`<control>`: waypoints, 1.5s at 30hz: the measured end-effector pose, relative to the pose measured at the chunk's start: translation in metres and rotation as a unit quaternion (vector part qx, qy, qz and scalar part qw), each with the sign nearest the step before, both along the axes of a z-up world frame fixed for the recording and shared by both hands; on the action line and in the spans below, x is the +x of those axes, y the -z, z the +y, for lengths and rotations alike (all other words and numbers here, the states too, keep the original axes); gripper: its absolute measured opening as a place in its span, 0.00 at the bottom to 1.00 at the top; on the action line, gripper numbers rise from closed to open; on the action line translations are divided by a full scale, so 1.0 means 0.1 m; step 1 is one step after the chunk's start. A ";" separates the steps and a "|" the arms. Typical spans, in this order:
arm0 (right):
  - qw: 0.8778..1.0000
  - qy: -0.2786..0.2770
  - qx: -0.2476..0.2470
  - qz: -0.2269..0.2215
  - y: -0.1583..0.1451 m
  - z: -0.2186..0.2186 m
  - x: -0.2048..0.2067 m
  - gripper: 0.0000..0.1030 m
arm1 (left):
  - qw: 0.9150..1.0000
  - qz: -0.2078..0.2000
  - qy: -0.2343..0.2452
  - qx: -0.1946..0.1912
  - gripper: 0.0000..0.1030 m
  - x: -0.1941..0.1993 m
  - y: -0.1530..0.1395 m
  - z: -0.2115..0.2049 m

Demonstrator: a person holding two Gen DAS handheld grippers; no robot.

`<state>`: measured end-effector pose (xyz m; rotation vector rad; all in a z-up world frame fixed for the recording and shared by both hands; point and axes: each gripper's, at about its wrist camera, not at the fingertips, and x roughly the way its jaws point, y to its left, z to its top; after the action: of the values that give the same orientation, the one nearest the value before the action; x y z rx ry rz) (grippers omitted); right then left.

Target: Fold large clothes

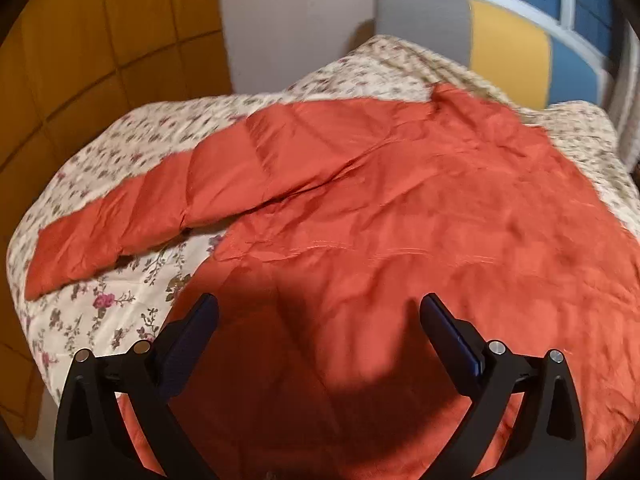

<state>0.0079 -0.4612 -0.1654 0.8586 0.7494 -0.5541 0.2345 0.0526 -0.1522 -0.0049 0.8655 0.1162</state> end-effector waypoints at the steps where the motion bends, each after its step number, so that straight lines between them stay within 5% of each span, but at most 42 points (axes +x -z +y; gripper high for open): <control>1: 1.000 0.011 -0.001 0.000 -0.01 -0.04 0.02 0.78 | 1.000 0.000 -0.006 0.002 0.97 0.03 0.05 0.03; 7: 0.991 0.106 0.048 -0.058 0.06 -0.29 -0.11 0.72 | 1.000 -0.010 -0.008 -0.005 0.97 0.02 0.18 0.08; 13: 0.970 0.199 0.080 -0.116 0.12 -0.58 -0.30 0.65 | 1.000 -0.012 -0.005 -0.016 0.97 -0.02 0.23 0.12; 18: 0.963 0.237 0.073 -0.102 0.17 -0.75 -0.40 0.24 | 1.000 0.001 -0.002 -0.018 0.97 0.02 0.27 0.11; 22: 0.980 0.185 -0.024 -0.062 -0.09 -0.68 -0.16 0.14 | 1.000 -0.001 -0.002 -0.022 0.97 0.02 0.28 0.11; 29: 0.976 0.059 -0.201 -0.067 -0.64 0.01 0.39 0.12 | 1.000 -0.003 -0.003 -0.018 0.97 0.02 0.29 0.11; 33: 0.947 -0.035 -0.313 -0.069 -0.85 0.64 0.80 0.12 | 1.000 -0.004 -0.003 -0.019 0.97 0.02 0.29 0.11; 40: 0.866 -0.197 -0.456 -0.043 -0.70 1.79 1.45 0.11 | 1.000 -0.006 -0.003 -0.022 0.97 0.02 0.29 0.11; 45: 0.774 -0.303 -0.556 0.010 -0.27 2.47 1.82 0.11 | 1.000 -0.006 -0.003 -0.022 0.97 0.01 0.29 0.12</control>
<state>0.1894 -0.2143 -0.1385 -0.5050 0.5274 -0.3190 0.2359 0.0642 -0.1816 -0.0495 0.8555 0.1026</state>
